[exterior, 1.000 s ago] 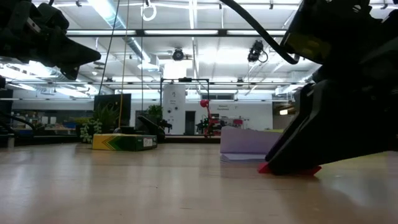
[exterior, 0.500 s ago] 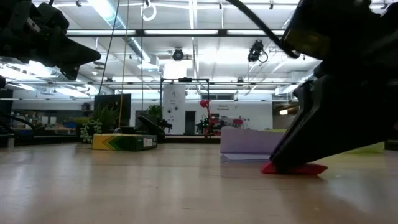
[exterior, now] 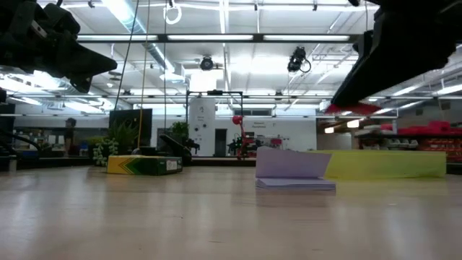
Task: Pack school essentials
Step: Put the red eraser into the yellow supply box, then put the yellow crayon box into the yellow supply box
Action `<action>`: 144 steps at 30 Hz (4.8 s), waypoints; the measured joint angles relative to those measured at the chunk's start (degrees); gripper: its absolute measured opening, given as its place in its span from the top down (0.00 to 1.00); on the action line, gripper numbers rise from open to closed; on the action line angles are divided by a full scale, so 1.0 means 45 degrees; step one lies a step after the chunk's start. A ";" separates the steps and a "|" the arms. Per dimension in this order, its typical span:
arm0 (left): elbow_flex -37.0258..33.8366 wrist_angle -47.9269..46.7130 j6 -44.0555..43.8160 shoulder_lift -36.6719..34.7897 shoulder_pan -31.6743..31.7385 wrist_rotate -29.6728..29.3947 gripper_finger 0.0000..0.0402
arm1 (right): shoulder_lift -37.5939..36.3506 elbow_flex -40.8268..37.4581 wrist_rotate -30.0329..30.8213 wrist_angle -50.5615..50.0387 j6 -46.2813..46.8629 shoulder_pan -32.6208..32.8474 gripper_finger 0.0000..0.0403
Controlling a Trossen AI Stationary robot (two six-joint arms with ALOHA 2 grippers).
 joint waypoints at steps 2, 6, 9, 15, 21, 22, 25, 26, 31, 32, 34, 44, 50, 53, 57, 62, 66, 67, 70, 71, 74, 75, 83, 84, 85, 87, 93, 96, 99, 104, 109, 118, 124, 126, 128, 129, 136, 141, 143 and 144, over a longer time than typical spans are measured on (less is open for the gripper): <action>0.0000 -0.0001 -0.0002 0.0000 -0.0001 0.0000 0.94 | -0.0357 0.0005 0.0473 -0.0790 0.0397 -0.0005 0.83; 0.0000 -0.0002 -0.0002 -0.0001 0.0000 0.0001 0.93 | -0.0755 0.0010 0.1073 -0.2556 0.1660 -0.0153 0.83; 0.0000 0.0000 -0.0002 -0.0001 0.0001 -0.0002 0.92 | -0.0896 -0.0108 0.1384 -0.3529 0.2680 -0.0466 0.83; 0.0000 -0.0004 -0.0002 0.0000 -0.0001 -0.0002 0.92 | -0.1320 -0.1579 0.1327 -0.3536 0.4137 -0.1375 0.83; 0.0000 -0.0003 -0.0001 -0.0004 0.0001 0.0003 0.94 | -0.1942 -0.2799 0.1313 -0.3335 0.5051 -0.2530 0.83; 0.0002 0.0001 -0.0002 -0.0005 0.0001 0.0003 0.94 | -0.2053 -0.2972 0.1306 -0.3222 0.5155 -0.2731 0.83; 0.0005 0.0001 -0.0002 -0.0005 0.0001 -0.0002 0.93 | -0.2330 -0.3445 0.1288 -0.2628 0.5279 -0.3318 0.83; 0.0005 0.0001 -0.0002 -0.0005 -0.0003 0.0003 0.93 | -0.2396 -0.3594 0.1266 -0.2377 0.5279 -0.3505 0.83; 0.0005 0.0001 -0.0002 -0.0003 -0.0002 -0.0001 0.91 | -0.2474 -0.3902 0.0421 -0.1676 0.4949 -0.4441 0.83; 0.0005 0.0001 0.0000 -0.0005 -0.0003 0.0003 0.91 | -0.2471 -0.3927 0.0289 -0.1643 0.4932 -0.4598 0.83; 0.0005 0.0001 -0.0002 -0.0005 0.0001 -0.0002 0.91 | -0.2471 -0.3950 0.0070 -0.1596 0.4914 -0.4828 0.83; 0.0005 0.0001 -0.0002 -0.0005 0.0001 -0.0002 0.94 | -0.2471 -0.3954 -0.0504 -0.1183 0.4482 -0.5037 0.65; 0.0005 0.0001 -0.0002 -0.0003 0.0001 0.0002 0.92 | -0.2629 -0.3719 -0.0692 -0.1188 0.3795 -0.5055 0.61; 0.0005 0.0001 0.0001 -0.0005 -0.0002 0.0003 0.91 | -0.2816 -0.3398 -0.0314 -0.1116 0.3141 -0.5130 0.61; 0.0010 -0.0031 -0.0002 -0.0001 0.0000 0.0002 0.92 | -0.2879 -0.3058 0.0046 -0.1094 0.2412 -0.5302 0.61; 0.0010 0.0014 -0.0006 -0.0005 -0.0003 0.0003 0.93 | -0.2874 -0.3055 0.0058 0.0182 0.0993 -0.5630 0.61; 0.0010 0.0011 -0.0004 -0.0005 0.0000 0.0003 0.92 | -0.2874 -0.3065 -0.0238 0.1413 -0.0295 -0.5847 0.61; 0.0010 0.0011 -0.0004 -0.0004 0.0000 0.0003 0.92 | -0.2874 -0.3065 -0.0544 0.1739 -0.0568 -0.5930 0.61; 0.0010 0.0011 -0.0005 -0.0005 0.0001 0.0003 0.91 | -0.2731 -0.3065 -0.1493 0.2752 -0.1276 -0.6203 0.60; 0.0010 0.0011 -0.0003 0.0000 0.0001 0.0003 0.90 | -0.2610 -0.3065 -0.1724 0.3095 -0.1596 -0.6267 0.59; 0.0010 0.0011 -0.0004 0.0000 -0.0002 0.0003 0.91 | -0.2063 -0.3070 -0.2234 0.4521 -0.2835 -0.6365 0.56; 0.0010 0.0013 -0.0007 -0.0002 0.0001 0.0003 0.91 | -0.1813 -0.3070 -0.2395 0.5095 -0.3324 -0.6372 0.55; 0.0010 0.0013 -0.0004 -0.0005 0.0001 0.0003 0.93 | 0.0139 -0.2437 -0.3856 0.7573 -0.5430 -0.7074 0.39; 0.0010 0.0012 -0.0007 -0.0002 0.0001 0.0003 0.93 | 0.0354 -0.2197 -0.4046 0.7576 -0.5557 -0.7201 0.37; 0.0010 0.0016 -0.0002 -0.0005 0.0000 0.0003 0.93 | 0.0579 -0.1939 -0.4219 0.7574 -0.5698 -0.7345 0.34; 0.0010 0.0016 -0.0007 -0.0005 0.0001 0.0003 0.92 | 0.1131 -0.1273 -0.4592 0.7576 -0.5952 -0.7609 0.29; 0.0010 0.0015 -0.0002 -0.0005 0.0001 0.0000 0.91 | 0.3007 0.1003 -0.5011 0.7425 -0.7340 -0.8010 0.10; 0.0010 0.0016 -0.0003 -0.0002 -0.0003 0.0002 0.92 | 0.3939 0.2182 -0.5016 0.7373 -0.7826 -0.8043 0.02; 0.0005 0.0011 -0.0002 0.0000 0.0001 0.0003 0.93 | 0.4637 0.3275 -0.5061 0.7035 -0.8127 -0.8111 0.02; 0.0005 0.0014 -0.0001 -0.0003 -0.0004 0.0000 0.93 | 0.5217 0.4949 -0.5530 0.6099 -0.7924 -0.8234 0.01; 0.0005 0.0011 -0.0002 0.0000 -0.0003 -0.0001 0.91 | 0.5553 0.5823 -0.5971 0.6309 -0.7483 -0.8431 0.01; 0.0005 0.0015 -0.0001 -0.0005 0.0001 -0.0006 0.93 | 0.6853 0.5867 -0.6126 0.7809 -0.7318 -0.8570 0.01; 0.0005 0.0016 -0.0002 -0.0005 0.0001 -0.0002 0.94 | 0.7198 0.5868 -0.6133 0.7823 -0.7064 -0.8583 0.01; 0.0004 0.0015 -0.0001 -0.0004 0.0001 0.0002 0.93 | 0.7196 0.5867 -0.6113 0.7879 -0.7082 -0.8587 0.01; 0.0000 0.0013 -0.0002 0.0000 0.0001 -0.0002 0.92 | 0.7175 0.5877 -0.6035 0.7956 -0.7205 -0.8592 0.01; 0.0002 0.0011 -0.0001 -0.0005 0.0001 -0.0001 0.92 | 0.7175 0.5877 -0.6021 0.7940 -0.7264 -0.8587 0.01; 0.0001 0.0011 -0.0002 -0.0003 0.0001 -0.0002 0.91 | 0.7175 0.5877 -0.6073 0.7528 -0.7355 -0.8592 0.01; 0.0005 0.0011 -0.0003 -0.0004 0.0001 -0.0002 0.93 | 0.7175 0.5877 -0.6284 0.6715 -0.7164 -0.8616 0.01; 0.0000 0.0011 -0.0002 0.0000 0.0001 -0.0002 0.93 | 0.7175 0.5877 -0.6293 0.6331 -0.7065 -0.8616 0.01; 0.0003 0.0011 -0.0002 -0.0002 0.0001 -0.0002 0.93 | 0.7175 0.5877 -0.6293 0.6262 -0.7029 -0.8616 0.01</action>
